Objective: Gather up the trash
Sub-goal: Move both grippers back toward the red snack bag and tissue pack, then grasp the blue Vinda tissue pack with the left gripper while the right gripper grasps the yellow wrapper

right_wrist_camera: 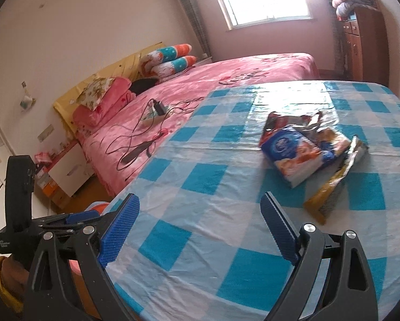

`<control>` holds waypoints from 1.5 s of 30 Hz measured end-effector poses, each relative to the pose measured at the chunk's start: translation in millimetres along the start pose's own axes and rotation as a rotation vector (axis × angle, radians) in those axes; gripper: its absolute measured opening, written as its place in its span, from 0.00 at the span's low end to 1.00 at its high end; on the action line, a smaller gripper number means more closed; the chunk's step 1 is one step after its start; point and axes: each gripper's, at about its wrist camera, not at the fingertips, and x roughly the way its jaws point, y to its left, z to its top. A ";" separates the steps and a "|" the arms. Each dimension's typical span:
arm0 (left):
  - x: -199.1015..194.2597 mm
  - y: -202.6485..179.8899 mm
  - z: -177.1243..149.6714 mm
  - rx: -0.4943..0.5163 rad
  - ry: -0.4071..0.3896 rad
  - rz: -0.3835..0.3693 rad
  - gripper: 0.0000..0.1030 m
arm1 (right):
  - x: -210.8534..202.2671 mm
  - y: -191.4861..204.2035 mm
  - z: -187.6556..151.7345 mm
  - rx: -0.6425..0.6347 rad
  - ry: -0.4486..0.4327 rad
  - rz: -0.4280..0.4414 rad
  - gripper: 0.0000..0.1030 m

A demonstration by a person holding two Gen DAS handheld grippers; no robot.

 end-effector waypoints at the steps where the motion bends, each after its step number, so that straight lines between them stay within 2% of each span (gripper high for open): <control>1: 0.6 -5.3 0.6 0.008 0.000 -0.004 0.79 | -3.2 -5.4 0.5 0.011 -0.008 -0.007 0.88; 12: 15.0 -75.5 17.0 0.121 0.008 -0.075 0.79 | -31.5 -75.5 9.2 0.167 -0.075 -0.079 0.88; 23: 40.7 -147.1 47.7 0.173 0.025 -0.184 0.79 | -57.8 -152.5 15.0 0.340 -0.119 -0.150 0.88; 27: 62.2 -170.6 54.1 0.223 0.051 -0.178 0.79 | -63.0 -170.0 15.5 0.377 -0.126 -0.159 0.88; 31: 85.5 -179.0 63.6 0.150 0.100 -0.231 0.79 | -64.5 -180.9 14.9 0.403 -0.129 -0.166 0.88; 34: 96.5 -182.9 71.1 0.099 0.109 -0.238 0.79 | -63.8 -188.5 15.7 0.416 -0.128 -0.163 0.88; 38: 110.9 -187.8 80.2 0.044 0.112 -0.228 0.79 | -62.3 -188.0 17.7 0.405 -0.123 -0.159 0.88; 45: 132.5 -197.8 87.0 0.016 0.118 -0.181 0.79 | -52.3 -183.7 20.5 0.369 -0.090 -0.163 0.88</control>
